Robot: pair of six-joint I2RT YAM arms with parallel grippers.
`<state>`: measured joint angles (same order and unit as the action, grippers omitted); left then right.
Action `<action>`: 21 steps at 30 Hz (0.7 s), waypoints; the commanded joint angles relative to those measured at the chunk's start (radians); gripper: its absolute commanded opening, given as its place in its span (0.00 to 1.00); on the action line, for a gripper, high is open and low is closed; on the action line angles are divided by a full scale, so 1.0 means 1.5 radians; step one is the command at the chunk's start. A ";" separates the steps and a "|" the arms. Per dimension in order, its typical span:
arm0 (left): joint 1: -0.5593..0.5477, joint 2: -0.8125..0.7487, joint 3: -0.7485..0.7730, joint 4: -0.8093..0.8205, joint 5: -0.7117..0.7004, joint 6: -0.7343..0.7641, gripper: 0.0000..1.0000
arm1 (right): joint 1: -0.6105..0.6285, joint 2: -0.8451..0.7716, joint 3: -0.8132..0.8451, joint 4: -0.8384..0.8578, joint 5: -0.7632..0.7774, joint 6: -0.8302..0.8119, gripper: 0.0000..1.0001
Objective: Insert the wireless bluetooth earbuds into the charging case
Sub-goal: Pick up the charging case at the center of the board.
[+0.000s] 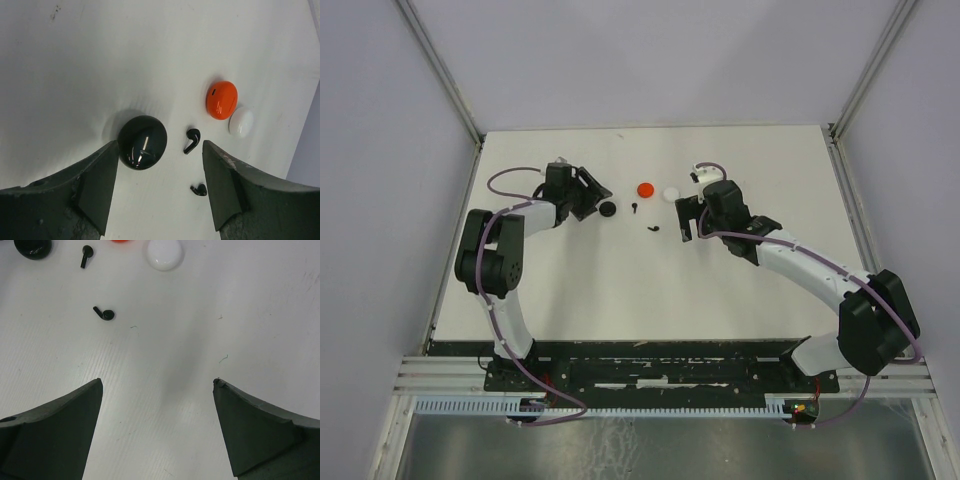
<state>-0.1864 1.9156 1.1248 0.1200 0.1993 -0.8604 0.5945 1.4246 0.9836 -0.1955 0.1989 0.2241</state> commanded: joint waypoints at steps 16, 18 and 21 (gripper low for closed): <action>-0.011 0.014 -0.017 0.073 0.036 0.027 0.72 | 0.000 -0.008 -0.008 0.026 -0.007 0.009 1.00; -0.015 0.025 -0.005 0.073 0.038 0.027 0.72 | 0.000 -0.009 -0.007 0.025 -0.008 0.009 1.00; -0.021 0.045 0.015 0.073 0.045 0.026 0.72 | 0.000 -0.013 -0.007 0.022 -0.006 0.010 1.00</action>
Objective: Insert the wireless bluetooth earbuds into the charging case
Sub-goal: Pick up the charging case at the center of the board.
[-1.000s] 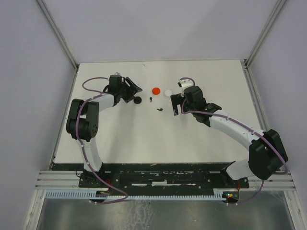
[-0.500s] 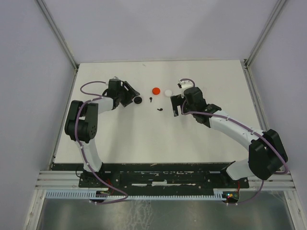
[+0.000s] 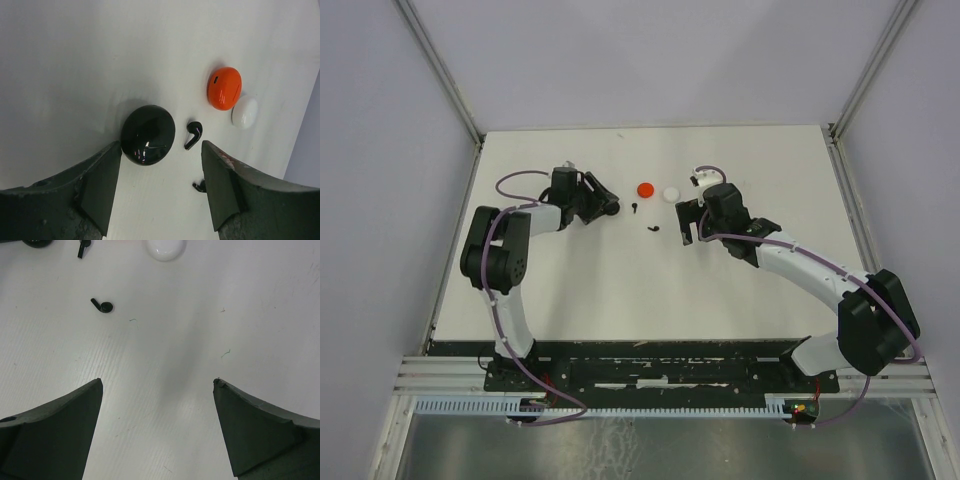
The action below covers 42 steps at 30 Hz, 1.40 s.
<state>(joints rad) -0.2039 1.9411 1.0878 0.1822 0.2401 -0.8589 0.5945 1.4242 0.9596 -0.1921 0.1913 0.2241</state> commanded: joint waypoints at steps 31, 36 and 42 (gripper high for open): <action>0.005 -0.056 -0.003 0.057 -0.020 -0.022 0.72 | 0.006 0.286 0.353 -0.090 -0.215 -0.045 0.95; 0.010 -0.162 -0.128 0.127 -0.027 -0.089 0.70 | 0.026 0.413 0.507 -0.140 -0.211 -0.097 0.94; 0.009 -0.295 -0.265 0.164 -0.042 -0.113 0.70 | 0.028 0.528 0.640 -0.154 -0.229 -0.106 0.95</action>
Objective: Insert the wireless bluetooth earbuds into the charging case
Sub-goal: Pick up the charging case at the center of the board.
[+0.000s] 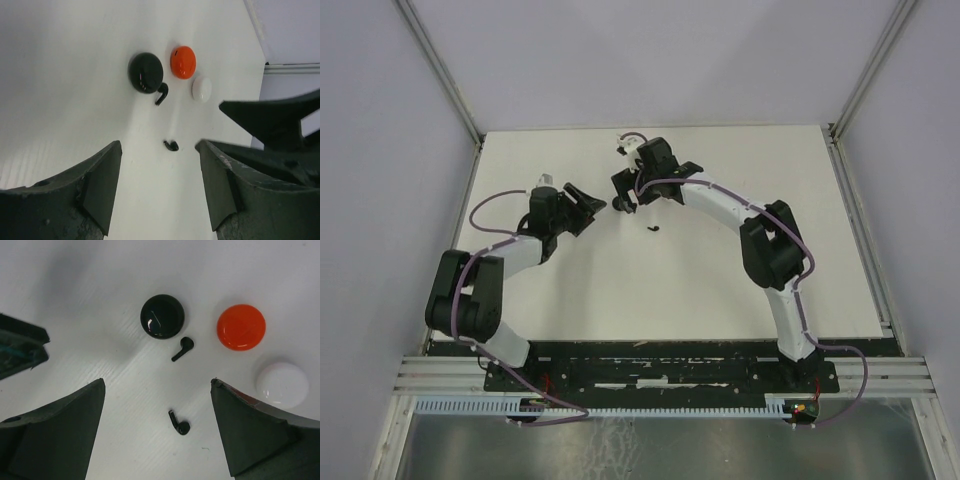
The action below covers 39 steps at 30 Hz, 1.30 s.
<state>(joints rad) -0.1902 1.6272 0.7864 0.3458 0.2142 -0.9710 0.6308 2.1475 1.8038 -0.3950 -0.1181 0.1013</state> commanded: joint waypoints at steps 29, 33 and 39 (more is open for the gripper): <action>0.002 -0.412 -0.195 -0.125 -0.037 0.035 0.69 | 0.017 0.253 0.278 0.013 -0.098 0.028 0.96; 0.002 -0.406 -0.197 -0.119 -0.037 0.035 0.69 | 0.032 0.223 0.218 0.031 -0.094 0.032 0.95; 0.002 -0.403 -0.198 -0.113 -0.035 0.035 0.69 | 0.055 0.168 0.121 0.065 -0.086 0.040 0.95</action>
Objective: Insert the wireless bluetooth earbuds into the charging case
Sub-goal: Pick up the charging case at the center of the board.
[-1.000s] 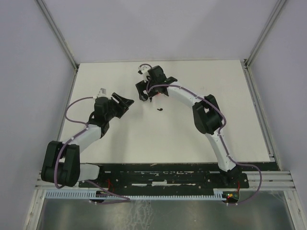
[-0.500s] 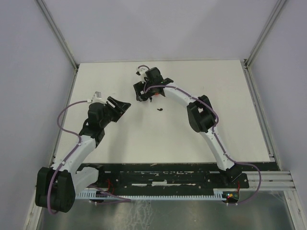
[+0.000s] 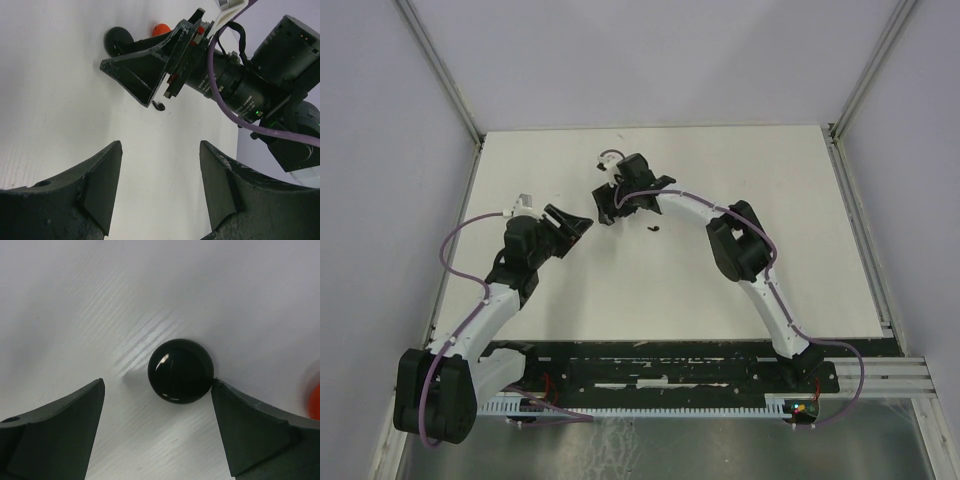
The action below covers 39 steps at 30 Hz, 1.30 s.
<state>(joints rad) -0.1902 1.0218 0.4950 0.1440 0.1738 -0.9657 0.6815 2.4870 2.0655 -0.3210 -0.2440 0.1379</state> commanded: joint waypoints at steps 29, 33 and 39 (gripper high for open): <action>0.021 0.027 0.003 0.031 0.007 0.022 0.69 | 0.032 0.033 0.089 -0.075 0.122 -0.133 0.90; 0.022 0.035 0.005 0.033 0.009 0.021 0.68 | 0.032 0.040 0.091 -0.073 0.122 -0.135 0.83; 0.023 0.045 0.008 0.037 0.010 0.021 0.68 | 0.032 0.049 0.103 -0.075 0.115 -0.131 0.71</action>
<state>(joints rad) -0.1627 1.0843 0.4770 0.1585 0.1852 -0.9661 0.7292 2.5370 2.1715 -0.4347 -0.0742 -0.0517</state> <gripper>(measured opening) 0.686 0.745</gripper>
